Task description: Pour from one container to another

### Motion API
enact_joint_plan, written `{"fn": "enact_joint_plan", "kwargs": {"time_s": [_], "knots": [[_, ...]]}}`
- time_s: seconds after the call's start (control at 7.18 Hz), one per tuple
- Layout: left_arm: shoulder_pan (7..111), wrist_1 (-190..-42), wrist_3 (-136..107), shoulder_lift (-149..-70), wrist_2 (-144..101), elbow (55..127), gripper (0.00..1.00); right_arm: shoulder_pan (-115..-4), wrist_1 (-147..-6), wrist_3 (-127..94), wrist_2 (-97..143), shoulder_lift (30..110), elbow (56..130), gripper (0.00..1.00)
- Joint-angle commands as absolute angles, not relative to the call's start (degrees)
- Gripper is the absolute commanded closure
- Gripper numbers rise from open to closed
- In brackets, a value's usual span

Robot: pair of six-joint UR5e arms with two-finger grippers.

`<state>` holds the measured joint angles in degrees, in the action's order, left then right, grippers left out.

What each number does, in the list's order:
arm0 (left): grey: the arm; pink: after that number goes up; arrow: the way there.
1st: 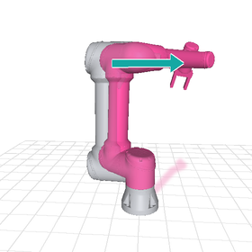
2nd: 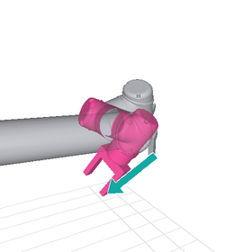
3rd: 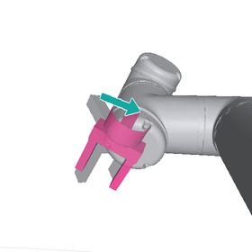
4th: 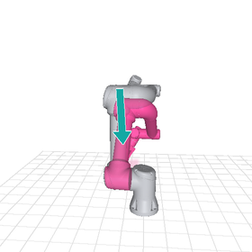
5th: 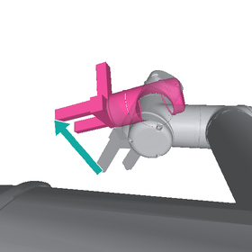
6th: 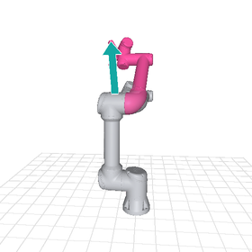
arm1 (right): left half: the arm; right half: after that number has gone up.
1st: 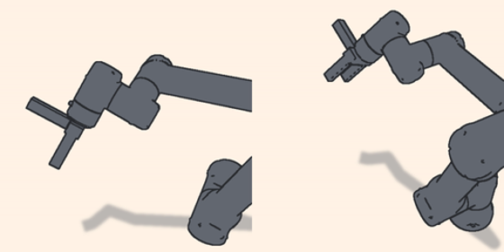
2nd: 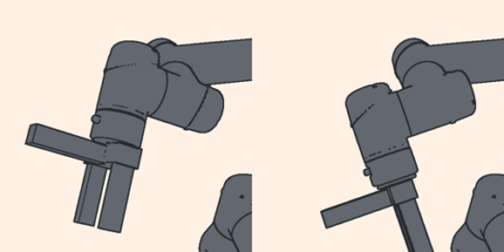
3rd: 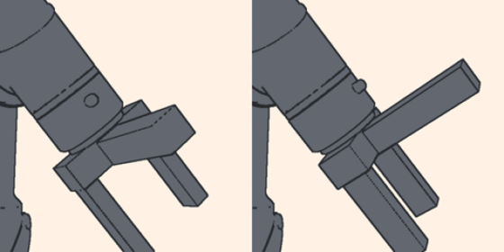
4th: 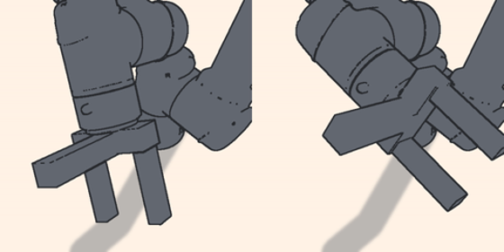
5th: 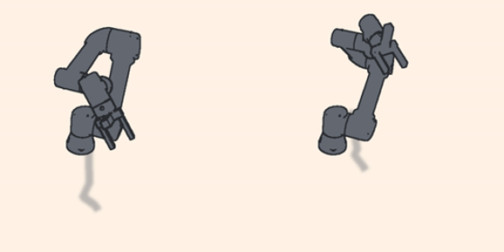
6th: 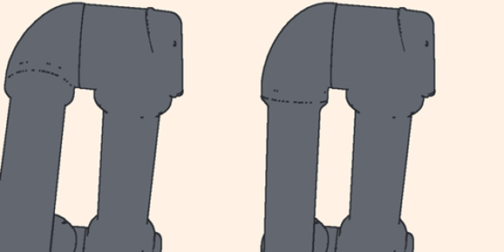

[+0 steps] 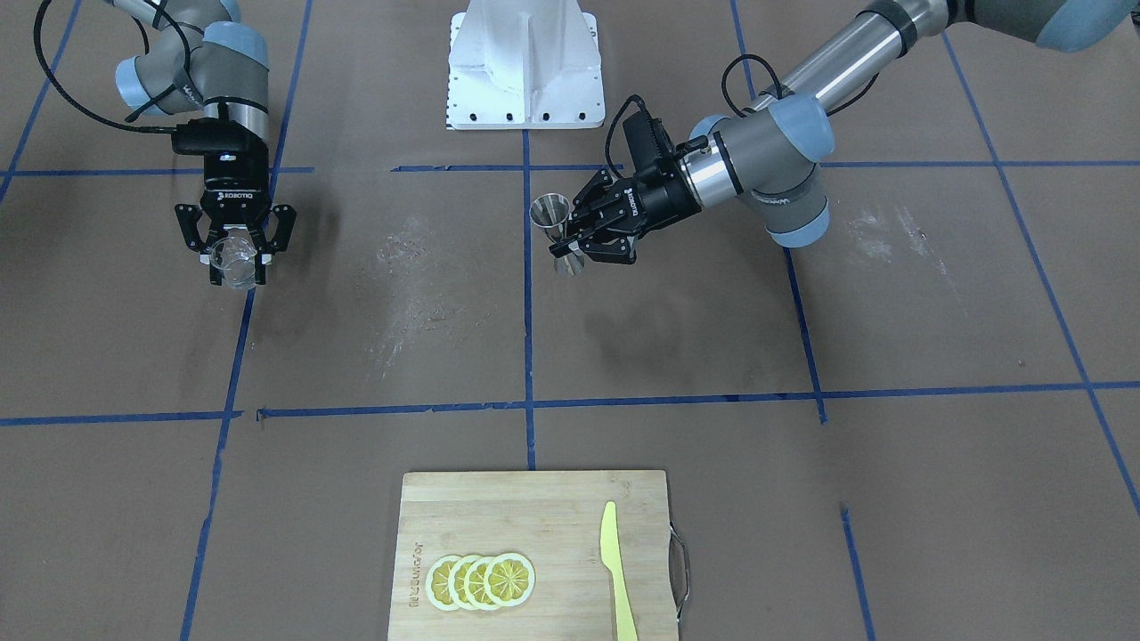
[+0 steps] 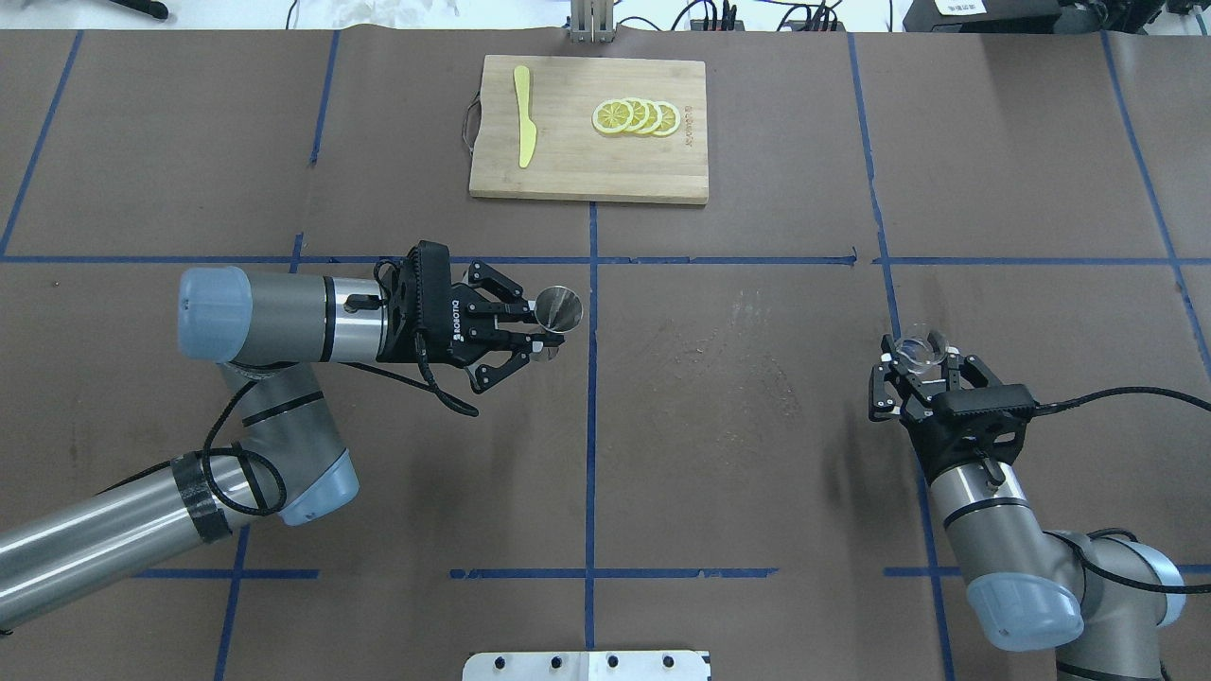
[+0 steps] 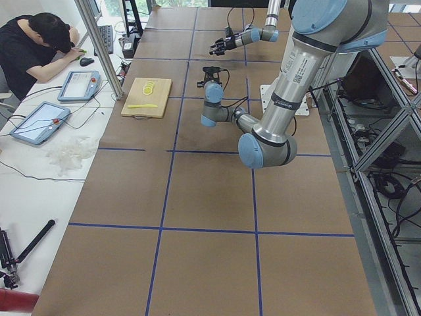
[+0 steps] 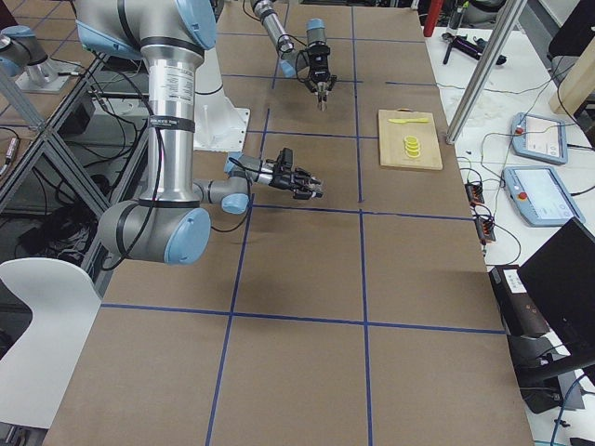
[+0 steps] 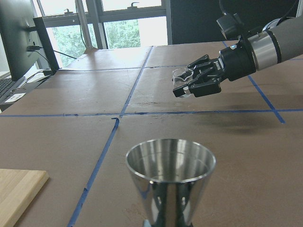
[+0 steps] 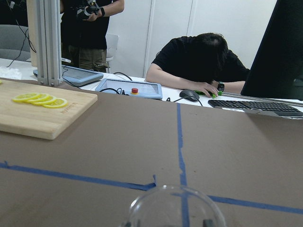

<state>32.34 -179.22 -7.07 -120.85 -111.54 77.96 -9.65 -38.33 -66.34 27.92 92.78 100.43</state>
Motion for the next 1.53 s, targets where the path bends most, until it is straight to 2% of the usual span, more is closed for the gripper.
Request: {"fn": "enact_joint_plan", "kwargs": {"time_s": [0.0,0.42,0.98,1.39], "knots": [[32.3,-179.2,-7.0,-120.8,-111.5,78.0,1.00,-11.2,-37.9,-59.2,28.6,86.3,100.5,1.00],[32.3,-179.2,-7.0,-120.8,-111.5,77.9,1.00,-15.5,-39.5,-53.6,34.3,80.2,100.5,1.00],[32.0,-178.4,-7.5,-121.4,-110.4,77.5,1.00,-22.8,-53.4,-50.5,43.9,69.0,100.5,1.00],[33.4,-176.7,-7.7,-121.7,-110.5,77.2,1.00,-22.7,-54.4,-50.4,44.0,68.5,100.2,1.00]]}}
